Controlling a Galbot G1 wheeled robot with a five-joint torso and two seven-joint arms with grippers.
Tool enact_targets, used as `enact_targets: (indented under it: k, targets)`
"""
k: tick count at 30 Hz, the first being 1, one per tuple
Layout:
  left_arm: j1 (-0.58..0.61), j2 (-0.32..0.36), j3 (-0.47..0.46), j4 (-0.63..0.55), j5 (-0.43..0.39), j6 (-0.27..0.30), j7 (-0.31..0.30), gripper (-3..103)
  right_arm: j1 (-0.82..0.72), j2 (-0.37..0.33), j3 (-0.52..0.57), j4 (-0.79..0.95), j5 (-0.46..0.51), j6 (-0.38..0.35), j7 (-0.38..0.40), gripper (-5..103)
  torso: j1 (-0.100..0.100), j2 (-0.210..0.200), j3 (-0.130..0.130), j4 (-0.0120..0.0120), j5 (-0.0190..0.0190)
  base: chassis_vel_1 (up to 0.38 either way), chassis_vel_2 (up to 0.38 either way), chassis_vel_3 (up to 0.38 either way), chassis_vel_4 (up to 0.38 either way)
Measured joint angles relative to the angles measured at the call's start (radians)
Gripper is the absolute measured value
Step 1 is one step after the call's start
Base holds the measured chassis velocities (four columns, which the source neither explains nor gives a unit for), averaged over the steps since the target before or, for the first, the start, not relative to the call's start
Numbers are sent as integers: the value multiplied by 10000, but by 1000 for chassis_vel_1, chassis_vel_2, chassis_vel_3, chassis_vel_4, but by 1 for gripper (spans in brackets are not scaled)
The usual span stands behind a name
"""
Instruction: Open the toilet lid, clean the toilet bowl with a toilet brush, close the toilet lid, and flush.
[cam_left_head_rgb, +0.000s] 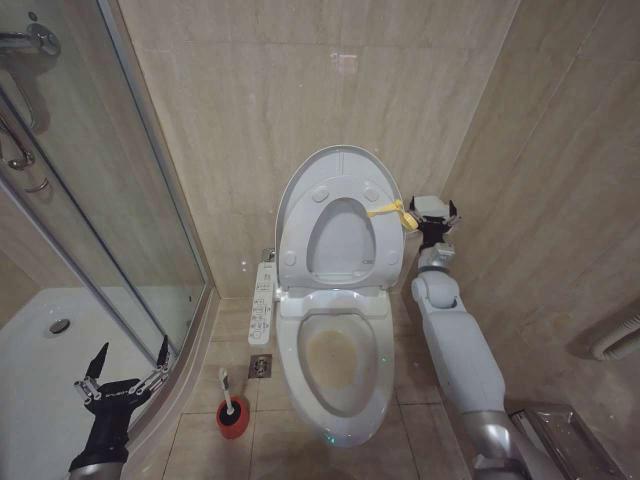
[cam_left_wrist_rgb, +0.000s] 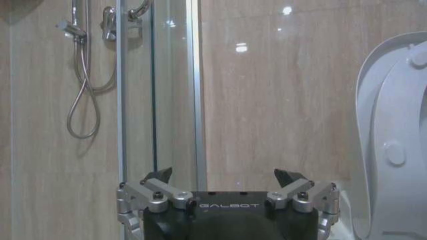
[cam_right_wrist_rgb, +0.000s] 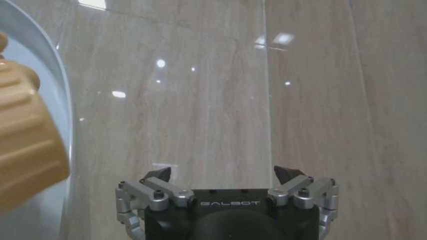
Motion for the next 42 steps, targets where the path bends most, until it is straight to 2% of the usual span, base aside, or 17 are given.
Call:
enact_targets:
  k: [10,17,24,33,40,42]
  targets:
    - [0,0,0,0,0,0,0,100,1011,154,-564,-715,-107,-15,-26,100,0,0,0,3,-2,0,0,0,0]
    - [0,0,0,0,0,0,0,100,1153,24,-943,-774,-63,-122,62,100,-1,1,-1,-5,-2,0,0,0,0]
    - [0,0,0,0,0,0,0,100,405,-710,-1705,203,762,-437,100,100,-2,1,-2,-6,-1,0,0,0,0]
    - [0,0,0,0,0,0,1,100,-570,-1442,-2254,1610,1275,-685,192,100,-2,2,-2,-6,0,0,0,0,0]
    - [0,0,0,-1,0,0,0,100,-1451,-1793,-2316,2617,1481,-774,259,100,-2,2,-1,-5,0,0,0,0,0]
    - [0,0,0,-1,0,0,-1,100,-2105,-1924,-2215,3151,1537,-775,264,100,-2,2,-2,-2,-2,0,0,0,0]
